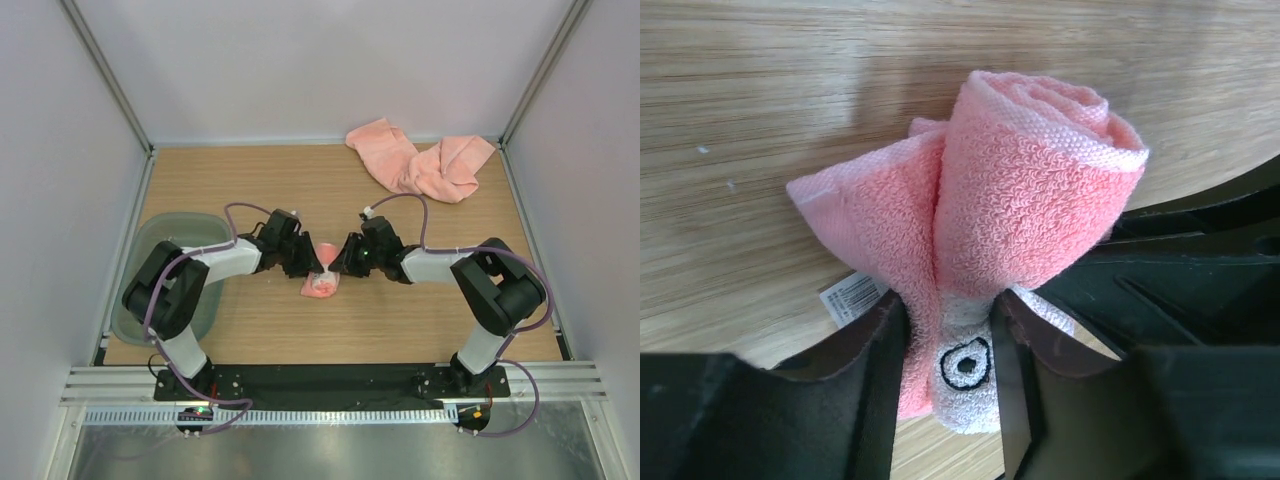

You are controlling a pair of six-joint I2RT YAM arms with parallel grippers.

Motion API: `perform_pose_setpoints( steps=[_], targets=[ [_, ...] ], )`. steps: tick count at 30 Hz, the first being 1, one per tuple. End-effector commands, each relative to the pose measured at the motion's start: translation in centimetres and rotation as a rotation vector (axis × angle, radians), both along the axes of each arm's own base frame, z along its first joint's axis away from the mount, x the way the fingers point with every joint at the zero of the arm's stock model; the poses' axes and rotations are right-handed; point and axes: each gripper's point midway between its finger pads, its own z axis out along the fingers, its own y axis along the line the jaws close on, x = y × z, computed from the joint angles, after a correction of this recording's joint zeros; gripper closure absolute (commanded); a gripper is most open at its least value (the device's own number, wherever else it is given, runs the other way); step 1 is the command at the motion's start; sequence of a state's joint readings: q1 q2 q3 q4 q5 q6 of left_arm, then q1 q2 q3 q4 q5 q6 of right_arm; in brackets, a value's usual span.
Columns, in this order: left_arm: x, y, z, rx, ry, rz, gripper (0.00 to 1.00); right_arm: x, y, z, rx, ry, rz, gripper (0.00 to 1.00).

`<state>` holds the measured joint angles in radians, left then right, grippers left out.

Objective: Roll the towels
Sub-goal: Roll the towel

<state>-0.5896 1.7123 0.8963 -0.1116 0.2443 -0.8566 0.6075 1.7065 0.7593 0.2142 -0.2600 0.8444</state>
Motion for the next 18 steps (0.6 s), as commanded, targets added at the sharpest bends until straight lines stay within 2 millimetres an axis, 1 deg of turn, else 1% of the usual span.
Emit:
perform_pose_setpoints(
  steps=[1,2,4,5,6,7,8,10,11,13,14,16,17,18],
  targets=[
    [-2.2,-0.2,-2.8,0.054,0.075,-0.047,0.63,-0.7,-0.5,-1.5,-0.060,0.026,0.010,0.84],
    [-2.4,-0.3,-3.2,0.055,0.086,-0.052,0.71,-0.7,-0.4,-1.4,-0.052,0.026,0.013,0.83],
    [-2.5,-0.7,-3.3,0.035,0.092,-0.056,0.84,-0.8,-0.3,-1.1,-0.043,0.022,0.018,0.78],
    [-2.6,-0.8,-3.3,0.032,0.097,-0.056,0.95,-0.8,-0.3,-0.9,-0.042,0.019,0.019,0.77],
    [-2.4,-0.9,-3.3,0.028,0.094,-0.057,1.00,-0.8,-0.4,-0.7,-0.041,0.014,0.020,0.75],
    [-2.4,-1.0,-3.1,0.022,0.094,-0.058,1.00,-0.9,-0.6,-0.8,-0.054,0.016,0.020,0.68],
    [-2.4,-1.0,-3.0,0.020,0.091,-0.059,1.00,-0.7,-0.6,0.0,-0.050,-0.001,0.019,0.64],
    [-2.1,-1.1,-2.3,0.012,0.070,-0.059,1.00,-0.7,-1.2,0.4,-0.081,-0.009,0.015,0.56],
    [-2.1,-1.3,-1.8,0.003,0.063,-0.062,1.00,-0.4,-1.1,1.7,-0.076,-0.040,0.014,0.52],
    [-1.8,-1.3,-1.0,-0.003,0.044,-0.058,1.00,-0.4,-1.6,2.4,-0.104,-0.043,0.004,0.44],
    [-1.8,-1.3,-0.8,-0.007,0.044,-0.057,1.00,0.1,-2.1,3.1,-0.129,-0.060,-0.011,0.42],
    [-1.7,-1.2,-0.3,-0.011,0.038,-0.054,1.00,-0.1,-2.7,4.4,-0.152,-0.072,-0.018,0.37],
    [-1.7,-1.3,-0.1,-0.018,0.039,-0.052,1.00,0.5,-3.0,5.1,-0.168,-0.097,-0.035,0.36],
    [-1.7,-1.3,0.1,-0.022,0.035,-0.049,1.00,0.6,-3.2,6.3,-0.163,-0.120,-0.042,0.35]
  ],
)
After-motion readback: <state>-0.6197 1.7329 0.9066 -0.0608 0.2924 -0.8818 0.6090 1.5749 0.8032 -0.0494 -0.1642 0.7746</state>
